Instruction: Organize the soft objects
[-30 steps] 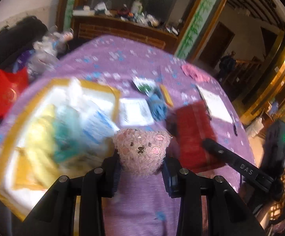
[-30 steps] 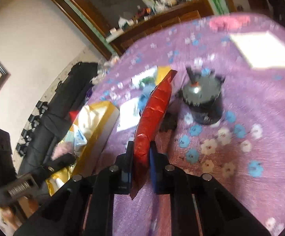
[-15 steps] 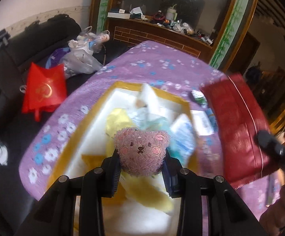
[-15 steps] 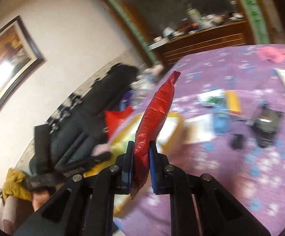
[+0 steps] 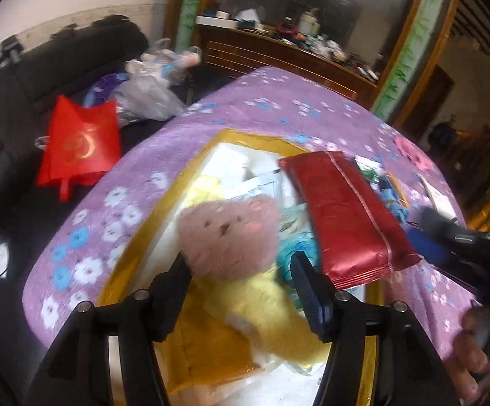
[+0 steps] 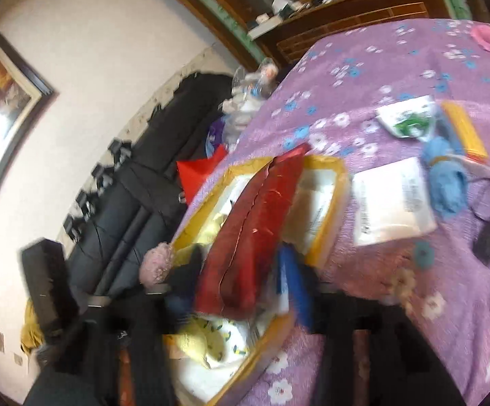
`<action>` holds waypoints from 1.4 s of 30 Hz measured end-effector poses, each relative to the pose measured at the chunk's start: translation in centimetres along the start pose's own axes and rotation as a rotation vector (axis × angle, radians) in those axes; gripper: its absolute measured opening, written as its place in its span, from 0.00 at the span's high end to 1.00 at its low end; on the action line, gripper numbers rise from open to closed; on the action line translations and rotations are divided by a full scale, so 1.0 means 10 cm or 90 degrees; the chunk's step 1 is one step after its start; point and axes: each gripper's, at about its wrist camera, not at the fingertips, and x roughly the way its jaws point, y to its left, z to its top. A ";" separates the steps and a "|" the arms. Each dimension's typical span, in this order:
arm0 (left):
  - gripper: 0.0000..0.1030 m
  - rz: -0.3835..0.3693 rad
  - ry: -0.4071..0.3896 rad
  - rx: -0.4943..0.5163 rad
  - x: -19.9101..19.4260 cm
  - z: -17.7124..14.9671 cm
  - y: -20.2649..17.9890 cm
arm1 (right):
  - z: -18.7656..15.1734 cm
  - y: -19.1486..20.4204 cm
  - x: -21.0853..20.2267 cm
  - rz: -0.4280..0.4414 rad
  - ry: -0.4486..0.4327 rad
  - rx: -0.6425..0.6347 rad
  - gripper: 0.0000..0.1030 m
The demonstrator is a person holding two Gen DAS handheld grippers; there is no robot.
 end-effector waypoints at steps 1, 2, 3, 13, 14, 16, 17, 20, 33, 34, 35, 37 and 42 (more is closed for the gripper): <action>0.39 0.024 -0.010 -0.003 -0.03 -0.03 -0.01 | -0.02 0.00 -0.07 -0.002 -0.009 -0.004 0.25; 0.38 0.040 -0.021 0.001 -0.05 -0.04 -0.03 | -0.06 0.01 -0.17 -0.008 -0.014 -0.013 0.25; 0.38 0.055 -0.037 0.011 -0.11 -0.07 -0.07 | -0.09 0.00 -0.22 -0.011 -0.017 -0.017 0.25; 0.29 0.015 -0.102 0.040 -0.59 -0.13 -0.62 | -0.14 -0.65 -0.55 -0.268 0.008 -0.021 0.25; 0.29 0.006 -0.096 0.069 -0.59 -0.14 -0.77 | -0.13 -0.78 -0.55 -0.320 0.014 -0.018 0.25; 0.29 -0.008 -0.083 0.124 -0.54 -0.16 -1.05 | -0.13 -0.98 -0.60 -0.343 0.022 -0.003 0.25; 0.29 -0.014 -0.072 0.146 -0.49 -0.17 -1.18 | -0.15 -1.06 -0.63 -0.337 0.026 0.001 0.25; 0.29 -0.051 -0.034 0.187 -0.24 -0.14 -1.52 | -0.19 -1.26 -0.74 -0.313 0.018 0.022 0.25; 0.29 -0.045 0.075 0.220 0.59 0.17 -2.02 | -0.23 -1.18 -0.34 -0.496 0.037 -0.084 0.07; 0.29 -0.045 0.071 0.221 0.59 0.15 -2.02 | -0.23 -1.19 -0.33 -0.512 0.039 -0.085 0.00; 0.29 -0.047 0.064 0.224 0.57 0.13 -2.02 | -0.23 -1.22 -0.34 -0.507 0.040 -0.076 0.00; 0.29 -0.046 0.065 0.234 0.54 0.10 -2.02 | -0.22 -1.30 -0.39 -0.479 0.029 -0.058 0.00; 0.29 -0.059 0.068 0.209 0.53 0.09 -1.96 | -0.21 -1.32 -0.38 -0.485 0.030 -0.065 0.00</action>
